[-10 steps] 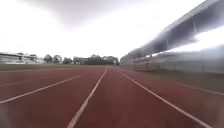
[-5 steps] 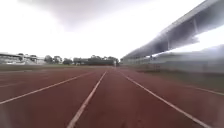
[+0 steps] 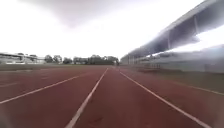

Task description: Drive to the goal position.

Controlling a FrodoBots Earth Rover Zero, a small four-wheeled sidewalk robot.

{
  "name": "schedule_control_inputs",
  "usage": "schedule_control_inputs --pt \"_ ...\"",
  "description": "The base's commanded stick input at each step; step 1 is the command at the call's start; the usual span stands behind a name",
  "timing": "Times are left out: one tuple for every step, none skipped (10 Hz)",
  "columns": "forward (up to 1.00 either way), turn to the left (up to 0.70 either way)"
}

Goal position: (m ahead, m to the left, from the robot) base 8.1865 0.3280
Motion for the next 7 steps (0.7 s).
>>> schedule_control_inputs --pt "0.45 0.00" --pt "0.45 0.00" --pt "0.45 0.00" --pt "0.45 0.00" --pt "0.45 0.00" --pt "0.45 0.00" --pt "0.45 0.00"
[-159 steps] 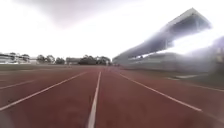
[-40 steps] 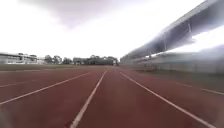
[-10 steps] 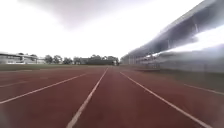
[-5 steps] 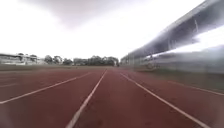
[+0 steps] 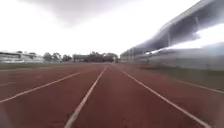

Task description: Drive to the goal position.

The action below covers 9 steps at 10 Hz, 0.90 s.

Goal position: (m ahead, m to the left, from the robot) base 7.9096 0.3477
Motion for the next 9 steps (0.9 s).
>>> schedule_control_inputs --pt "0.45 0.00" --pt "0.45 0.00" --pt "0.45 0.00" --pt "0.45 0.00" --pt "0.45 0.00" --pt "0.45 0.00" --pt "0.45 0.00" --pt "0.45 0.00" --pt "0.45 0.00"
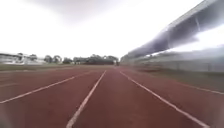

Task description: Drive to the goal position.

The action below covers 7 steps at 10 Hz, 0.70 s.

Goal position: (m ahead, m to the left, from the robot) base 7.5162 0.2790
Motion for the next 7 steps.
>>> schedule_control_inputs --pt "0.45 0.00" --pt "0.45 0.00" --pt "0.45 0.00" --pt "0.45 0.00" --pt "0.45 0.00" --pt "0.45 0.00" --pt "0.45 0.00"
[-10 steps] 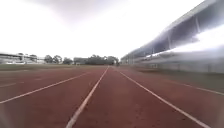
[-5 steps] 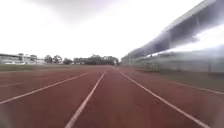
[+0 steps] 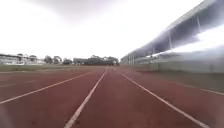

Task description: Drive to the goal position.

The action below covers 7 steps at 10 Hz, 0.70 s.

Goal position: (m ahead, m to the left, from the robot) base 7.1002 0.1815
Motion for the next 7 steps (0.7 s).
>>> schedule_control_inputs --pt "0.45 0.00" --pt "0.45 0.00" --pt "0.45 0.00" --pt "0.45 0.00" --pt "0.45 0.00" --pt "0.45 0.00" --pt "0.45 0.00"
